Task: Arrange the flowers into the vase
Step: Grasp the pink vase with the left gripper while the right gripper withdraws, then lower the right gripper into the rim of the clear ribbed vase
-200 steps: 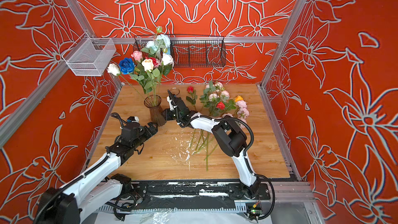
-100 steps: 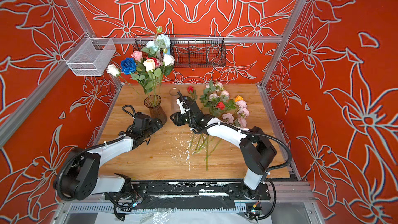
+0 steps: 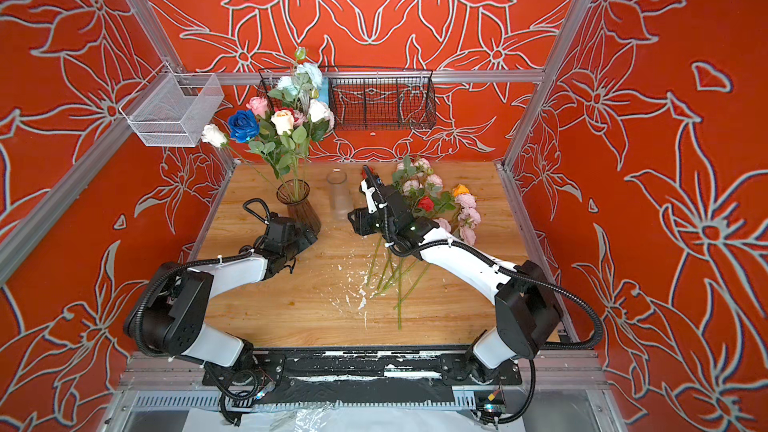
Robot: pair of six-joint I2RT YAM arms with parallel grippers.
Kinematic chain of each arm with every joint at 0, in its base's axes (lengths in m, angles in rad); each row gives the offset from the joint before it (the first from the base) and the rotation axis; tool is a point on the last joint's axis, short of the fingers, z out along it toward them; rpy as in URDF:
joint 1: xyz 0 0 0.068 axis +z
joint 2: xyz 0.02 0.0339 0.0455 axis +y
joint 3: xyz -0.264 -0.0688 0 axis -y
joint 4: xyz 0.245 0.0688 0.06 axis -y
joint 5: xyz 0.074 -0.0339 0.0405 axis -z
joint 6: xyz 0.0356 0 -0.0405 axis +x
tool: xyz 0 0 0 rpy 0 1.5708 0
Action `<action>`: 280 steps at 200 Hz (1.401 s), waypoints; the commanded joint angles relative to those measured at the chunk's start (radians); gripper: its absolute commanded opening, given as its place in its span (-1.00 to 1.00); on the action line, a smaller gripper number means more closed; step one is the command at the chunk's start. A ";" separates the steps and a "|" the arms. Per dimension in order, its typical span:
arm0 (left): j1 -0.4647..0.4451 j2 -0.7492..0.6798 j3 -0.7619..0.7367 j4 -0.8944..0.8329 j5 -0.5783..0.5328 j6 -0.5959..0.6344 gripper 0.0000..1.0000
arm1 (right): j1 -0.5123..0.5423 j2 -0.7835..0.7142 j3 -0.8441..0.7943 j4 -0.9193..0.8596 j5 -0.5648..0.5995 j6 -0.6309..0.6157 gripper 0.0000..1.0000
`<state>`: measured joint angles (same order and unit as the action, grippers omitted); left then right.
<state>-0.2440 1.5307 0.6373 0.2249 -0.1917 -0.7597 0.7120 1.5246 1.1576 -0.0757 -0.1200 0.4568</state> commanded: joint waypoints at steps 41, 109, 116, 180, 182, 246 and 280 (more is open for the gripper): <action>0.008 0.076 0.089 -0.002 -0.060 0.047 0.95 | -0.020 -0.050 0.000 -0.054 0.035 -0.013 0.10; 0.008 0.088 0.108 -0.056 -0.093 0.087 0.96 | -0.029 -0.021 0.028 -0.051 0.032 0.006 0.11; 0.008 0.091 0.114 -0.061 -0.096 0.096 0.96 | -0.032 -0.016 0.042 -0.061 0.039 0.011 0.11; 0.014 0.123 0.149 -0.045 -0.113 0.166 0.95 | -0.054 0.074 0.217 -0.149 0.080 0.031 0.18; 0.014 0.125 0.151 -0.045 -0.113 0.166 0.95 | -0.054 0.080 0.224 -0.154 0.083 0.031 0.19; 0.041 0.188 0.223 -0.075 -0.107 0.171 0.94 | -0.074 0.323 0.576 -0.352 0.051 -0.008 0.25; 0.046 0.210 0.269 -0.108 -0.103 0.179 0.94 | -0.079 0.472 0.782 -0.460 0.081 0.012 0.21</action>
<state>-0.2081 1.7218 0.8703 0.1513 -0.2729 -0.5949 0.6399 1.9072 1.8061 -0.4126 -0.0570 0.4603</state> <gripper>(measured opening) 0.970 0.614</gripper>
